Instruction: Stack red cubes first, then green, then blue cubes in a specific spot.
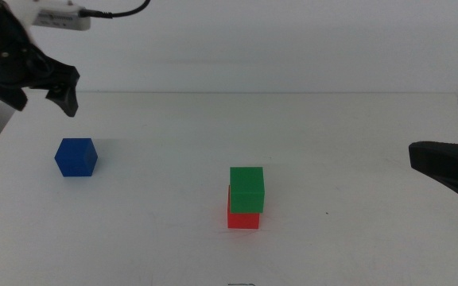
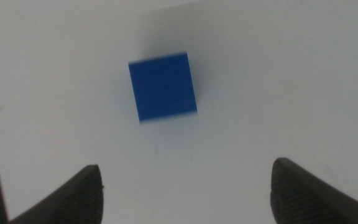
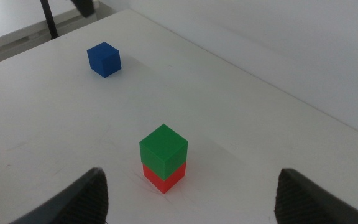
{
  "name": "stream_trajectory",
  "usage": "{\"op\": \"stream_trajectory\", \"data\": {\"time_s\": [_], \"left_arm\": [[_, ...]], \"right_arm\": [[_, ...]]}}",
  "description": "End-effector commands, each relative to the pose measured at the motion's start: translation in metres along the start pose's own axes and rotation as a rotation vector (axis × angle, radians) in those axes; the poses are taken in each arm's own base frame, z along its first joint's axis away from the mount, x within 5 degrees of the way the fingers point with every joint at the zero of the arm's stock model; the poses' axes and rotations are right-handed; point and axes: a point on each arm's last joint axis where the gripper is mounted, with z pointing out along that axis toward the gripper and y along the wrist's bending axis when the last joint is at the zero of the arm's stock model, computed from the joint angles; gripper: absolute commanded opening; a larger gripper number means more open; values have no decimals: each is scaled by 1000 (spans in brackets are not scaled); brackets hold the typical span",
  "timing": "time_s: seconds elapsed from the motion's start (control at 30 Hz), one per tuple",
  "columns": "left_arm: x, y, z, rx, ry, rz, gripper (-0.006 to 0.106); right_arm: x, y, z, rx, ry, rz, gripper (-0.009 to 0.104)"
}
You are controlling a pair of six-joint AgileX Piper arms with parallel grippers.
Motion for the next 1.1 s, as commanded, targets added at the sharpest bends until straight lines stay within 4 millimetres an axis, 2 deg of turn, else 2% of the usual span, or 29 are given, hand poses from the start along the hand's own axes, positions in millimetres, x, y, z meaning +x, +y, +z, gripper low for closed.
{"op": "stream_trajectory", "data": {"time_s": [0.0, 0.13, 0.3, 0.53, 0.93, 1.07], "left_arm": [[-14, 8, -16, 13, -60, -8, 90], [-32, 26, 1, 70, -72, -16, 90], [-46, 31, 27, 76, -48, -17, 90], [-49, 30, 68, 123, 27, -14, 90], [-47, 29, 111, 162, 101, -31, 90], [-46, 26, 127, 166, 137, -23, 86]], "right_arm": [[-12, -3, -5, 32, -77, 3, 82], [-12, -3, -5, 32, -77, 3, 82], [-12, -3, -5, 32, -77, 3, 82], [-12, -3, -5, 32, -77, 3, 82], [-11, -3, -5, 31, -75, 3, 82], [-11, -3, -5, 31, -76, 3, 82]]}}
